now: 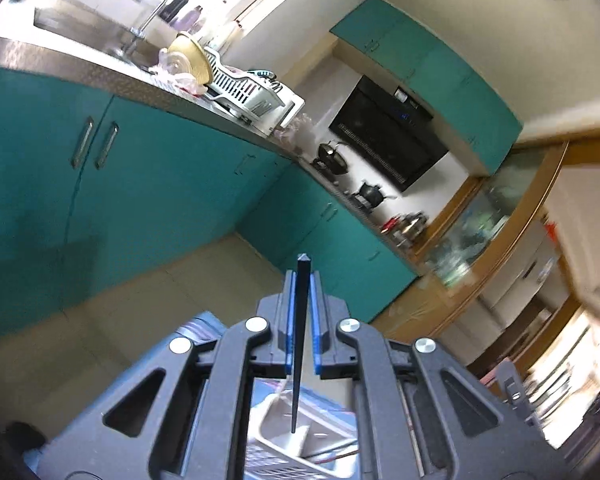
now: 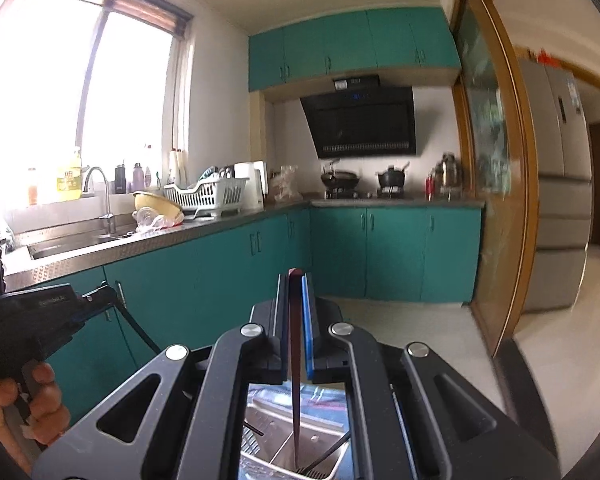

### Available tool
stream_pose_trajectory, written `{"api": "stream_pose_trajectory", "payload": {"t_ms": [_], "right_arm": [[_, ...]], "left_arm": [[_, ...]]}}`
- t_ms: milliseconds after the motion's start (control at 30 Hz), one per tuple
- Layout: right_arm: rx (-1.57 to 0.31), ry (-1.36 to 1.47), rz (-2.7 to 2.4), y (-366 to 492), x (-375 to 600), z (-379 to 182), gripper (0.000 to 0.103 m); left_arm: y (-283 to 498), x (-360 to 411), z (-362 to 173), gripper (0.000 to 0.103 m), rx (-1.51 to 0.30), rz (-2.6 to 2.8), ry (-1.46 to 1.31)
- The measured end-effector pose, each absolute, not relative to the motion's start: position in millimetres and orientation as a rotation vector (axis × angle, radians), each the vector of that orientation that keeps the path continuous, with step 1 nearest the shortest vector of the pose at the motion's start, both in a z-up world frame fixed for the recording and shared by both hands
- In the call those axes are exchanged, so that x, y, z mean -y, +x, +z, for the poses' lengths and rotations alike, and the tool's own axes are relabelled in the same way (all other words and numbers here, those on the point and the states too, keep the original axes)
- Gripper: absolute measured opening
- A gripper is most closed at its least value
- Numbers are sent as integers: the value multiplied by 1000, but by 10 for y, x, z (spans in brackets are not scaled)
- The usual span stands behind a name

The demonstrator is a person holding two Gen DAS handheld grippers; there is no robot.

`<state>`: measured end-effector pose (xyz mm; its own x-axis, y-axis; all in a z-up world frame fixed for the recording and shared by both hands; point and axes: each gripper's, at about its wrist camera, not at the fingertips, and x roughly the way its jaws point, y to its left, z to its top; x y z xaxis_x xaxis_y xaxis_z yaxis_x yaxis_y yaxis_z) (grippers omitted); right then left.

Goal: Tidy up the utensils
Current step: 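Carry both chopsticks over the white basket and open both tools to drop them, then withdraw both open tools from the basket back over the table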

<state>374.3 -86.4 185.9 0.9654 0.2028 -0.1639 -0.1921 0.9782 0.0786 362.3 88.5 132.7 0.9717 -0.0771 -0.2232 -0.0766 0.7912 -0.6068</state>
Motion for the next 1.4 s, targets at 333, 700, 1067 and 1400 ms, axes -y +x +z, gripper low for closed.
{"api": "stream_pose_trajectory", "payload": {"t_ms": [333, 700, 1067, 1400], "right_arm": [[-306, 57, 171, 3932, 925, 1405, 11], [-393, 142, 152, 3555, 1267, 1054, 48], [-758, 79, 194, 3245, 1287, 14, 51], [-772, 92, 216, 3266, 1334, 3, 51]], "left_arm": [[3920, -573, 843, 7, -428, -2, -517], [3543, -620, 659, 40, -489, -76, -443], [3043, -320, 13, 38, -752, -188, 38], [2789, -445, 958, 38, -641, -159, 53]]}}
